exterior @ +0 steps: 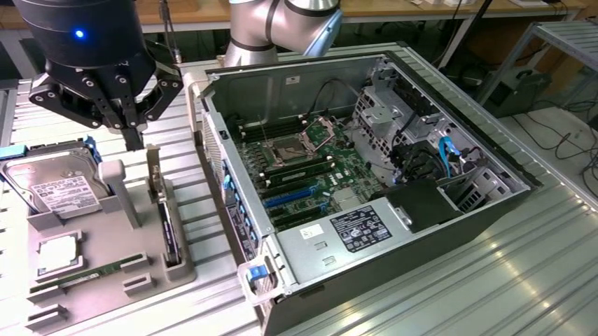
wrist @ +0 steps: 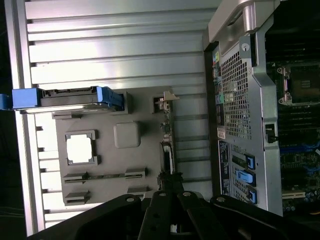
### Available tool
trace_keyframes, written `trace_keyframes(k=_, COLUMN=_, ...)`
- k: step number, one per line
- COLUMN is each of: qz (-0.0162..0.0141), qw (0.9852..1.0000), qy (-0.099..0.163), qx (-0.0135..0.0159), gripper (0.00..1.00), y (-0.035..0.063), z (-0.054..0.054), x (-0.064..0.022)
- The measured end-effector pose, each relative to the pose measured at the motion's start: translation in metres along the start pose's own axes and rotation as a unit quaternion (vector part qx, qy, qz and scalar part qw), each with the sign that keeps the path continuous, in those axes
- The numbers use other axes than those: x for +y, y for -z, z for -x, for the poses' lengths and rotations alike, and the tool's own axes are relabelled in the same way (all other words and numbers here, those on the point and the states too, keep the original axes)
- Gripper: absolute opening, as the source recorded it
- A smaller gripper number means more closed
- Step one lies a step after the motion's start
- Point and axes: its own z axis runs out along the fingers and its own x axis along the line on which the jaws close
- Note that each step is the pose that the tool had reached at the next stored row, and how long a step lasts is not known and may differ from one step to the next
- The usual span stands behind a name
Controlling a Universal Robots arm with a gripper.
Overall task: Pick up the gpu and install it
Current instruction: 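Pick up the gpu and move the gpu toward the slot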
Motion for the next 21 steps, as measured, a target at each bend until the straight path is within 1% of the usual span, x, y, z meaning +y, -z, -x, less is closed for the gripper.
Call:
trace_keyframes(k=1, qz=0.0000, qw=1.0000, qy=0.000, qx=0.0000, gripper=0.11, y=0.0000, z=0.0000, x=0.0000)
trace_keyframes(k=2, qz=0.0000, qw=1.0000, qy=0.000, qx=0.0000, gripper=0.17, y=0.0000, z=0.0000, x=0.0000)
trace_keyframes(k=3, qz=0.0000, qw=1.0000, qy=0.000, qx=0.0000, gripper=0.17, y=0.0000, z=0.0000, x=0.0000)
trace_keyframes(k=4, qz=0.0000, qw=1.0000, qy=0.000, qx=0.0000, gripper=0.30, y=0.0000, z=0.0000, x=0.0000)
trace_keyframes(k=8, qz=0.0000, qw=1.0000, qy=0.000, qx=0.0000, gripper=0.54, y=0.0000, z=0.0000, x=0.0000)
trace_keyframes(k=10, qz=0.0000, qw=1.0000, qy=0.000, qx=0.0000, gripper=0.54, y=0.0000, z=0.0000, x=0.0000)
trace_keyframes(k=12, qz=0.0000, qw=1.0000, qy=0.000, qx=0.0000, gripper=0.66, y=0.0000, z=0.0000, x=0.0000)
trace_keyframes(k=13, qz=0.0000, qw=1.0000, qy=0.000, qx=0.0000, gripper=0.66, y=-0.0001, z=0.0000, x=0.0001)
trace_keyframes(k=14, qz=0.0000, qw=1.0000, qy=0.001, qx=0.0004, gripper=0.72, y=-0.0003, z=0.0001, x=0.0004)
trace_keyframes(k=15, qz=-0.0001, qw=1.0000, qy=0.002, qx=0.0014, gripper=0.72, y=-0.0005, z=0.0003, x=0.0006)
trace_keyframes(k=18, qz=-0.0003, qw=1.0000, qy=0.004, qx=0.0064, gripper=0.72, y=-0.0022, z=0.0026, x=0.0008)
trace_keyframes(k=21, qz=-0.0005, qw=0.9999, qy=0.004, qx=0.0097, gripper=0.72, y=-0.0036, z=0.0051, x=0.0009)
